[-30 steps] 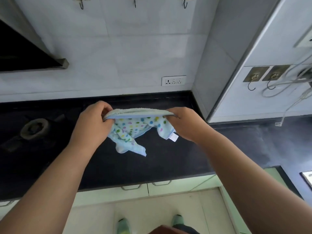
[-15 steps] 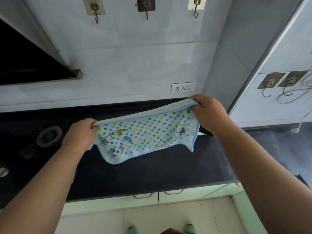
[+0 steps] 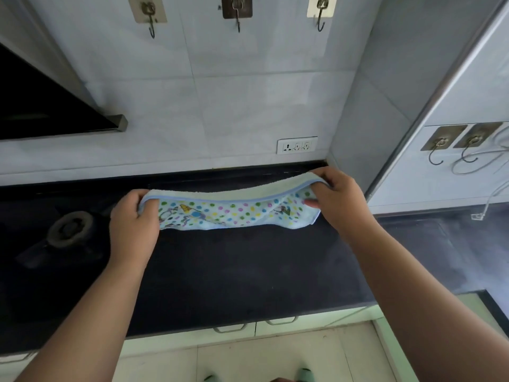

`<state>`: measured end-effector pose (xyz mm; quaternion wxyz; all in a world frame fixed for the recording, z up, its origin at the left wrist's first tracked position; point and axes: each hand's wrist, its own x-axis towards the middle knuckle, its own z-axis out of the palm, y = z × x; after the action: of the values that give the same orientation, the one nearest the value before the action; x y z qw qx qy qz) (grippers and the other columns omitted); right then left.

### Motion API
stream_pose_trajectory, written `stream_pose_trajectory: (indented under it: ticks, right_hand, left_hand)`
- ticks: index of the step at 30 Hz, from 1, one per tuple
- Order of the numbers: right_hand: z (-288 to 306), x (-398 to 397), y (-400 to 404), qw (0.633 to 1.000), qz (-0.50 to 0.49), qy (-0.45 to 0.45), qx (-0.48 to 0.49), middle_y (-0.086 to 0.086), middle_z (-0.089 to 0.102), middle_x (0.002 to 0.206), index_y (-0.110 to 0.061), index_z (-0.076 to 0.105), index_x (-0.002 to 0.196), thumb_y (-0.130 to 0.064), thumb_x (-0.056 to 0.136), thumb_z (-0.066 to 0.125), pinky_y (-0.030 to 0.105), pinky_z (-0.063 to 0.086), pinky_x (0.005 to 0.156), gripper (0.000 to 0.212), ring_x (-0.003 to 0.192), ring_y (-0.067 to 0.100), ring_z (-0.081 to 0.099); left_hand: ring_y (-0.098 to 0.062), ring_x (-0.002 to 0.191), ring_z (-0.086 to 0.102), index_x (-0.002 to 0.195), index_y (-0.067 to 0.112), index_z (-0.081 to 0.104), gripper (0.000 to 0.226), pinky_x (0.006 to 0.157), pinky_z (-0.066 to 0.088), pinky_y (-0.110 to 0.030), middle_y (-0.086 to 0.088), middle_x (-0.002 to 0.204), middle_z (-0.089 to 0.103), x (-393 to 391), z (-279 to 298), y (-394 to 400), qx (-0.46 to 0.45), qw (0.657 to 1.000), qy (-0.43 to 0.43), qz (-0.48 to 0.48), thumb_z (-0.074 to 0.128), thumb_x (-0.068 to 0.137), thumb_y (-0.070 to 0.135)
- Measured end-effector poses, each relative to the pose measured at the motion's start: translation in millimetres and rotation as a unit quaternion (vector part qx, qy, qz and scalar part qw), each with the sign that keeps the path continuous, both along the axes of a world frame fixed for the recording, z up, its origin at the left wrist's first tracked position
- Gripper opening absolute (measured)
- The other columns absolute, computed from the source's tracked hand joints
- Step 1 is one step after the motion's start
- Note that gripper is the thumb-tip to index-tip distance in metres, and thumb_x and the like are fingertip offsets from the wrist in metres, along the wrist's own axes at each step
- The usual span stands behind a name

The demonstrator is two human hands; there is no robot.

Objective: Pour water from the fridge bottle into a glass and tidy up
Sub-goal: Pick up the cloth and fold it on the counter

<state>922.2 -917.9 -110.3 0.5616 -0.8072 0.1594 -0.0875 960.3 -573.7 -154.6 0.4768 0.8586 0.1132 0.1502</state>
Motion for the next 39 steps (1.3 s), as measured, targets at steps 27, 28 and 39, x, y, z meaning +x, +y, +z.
stream_pose_trajectory:
  ticks: [27,28,39]
  right_hand:
    - [-178.6,47.4,42.1,0.893,0.248,0.268,-0.263,0.0,0.038,0.162,-0.025,0.047,0.152,-0.04,0.103,0.054,0.035,0.054,0.096,0.051,0.111,0.023,0.069]
    - [-193.8,47.9,47.3,0.888,0.256,0.268,-0.272,0.001,0.032,0.166,-0.024,0.041,0.155,-0.042,0.104,0.052,0.037,0.047,0.109,0.055,0.13,0.026,0.059]
    - [-289.0,88.3,78.7,0.872,0.214,0.207,-0.388,-0.004,-0.006,0.174,-0.037,0.009,0.163,-0.06,0.104,0.028,0.048,0.005,0.13,0.066,0.16,0.025,-0.009]
  left_hand:
    - [-0.016,0.161,0.008,0.163,0.03,0.029,0.061,0.123,0.032,-0.046,0.006,0.174,0.013,20.7,-178.6,-42.4,0.293,0.87,0.314,-0.243,0.044,0.106,0.046]
    - [-0.017,0.161,0.007,0.163,0.033,0.027,0.061,0.125,0.029,-0.047,0.007,0.174,0.011,21.0,-186.5,-45.5,0.299,0.866,0.315,-0.247,0.039,0.106,0.05]
    - [-0.027,0.158,-0.024,0.161,0.047,-0.012,0.068,0.125,-0.006,-0.063,0.009,0.171,-0.025,74.3,-258.0,-83.7,0.392,0.826,0.298,-0.275,0.004,0.1,0.072]
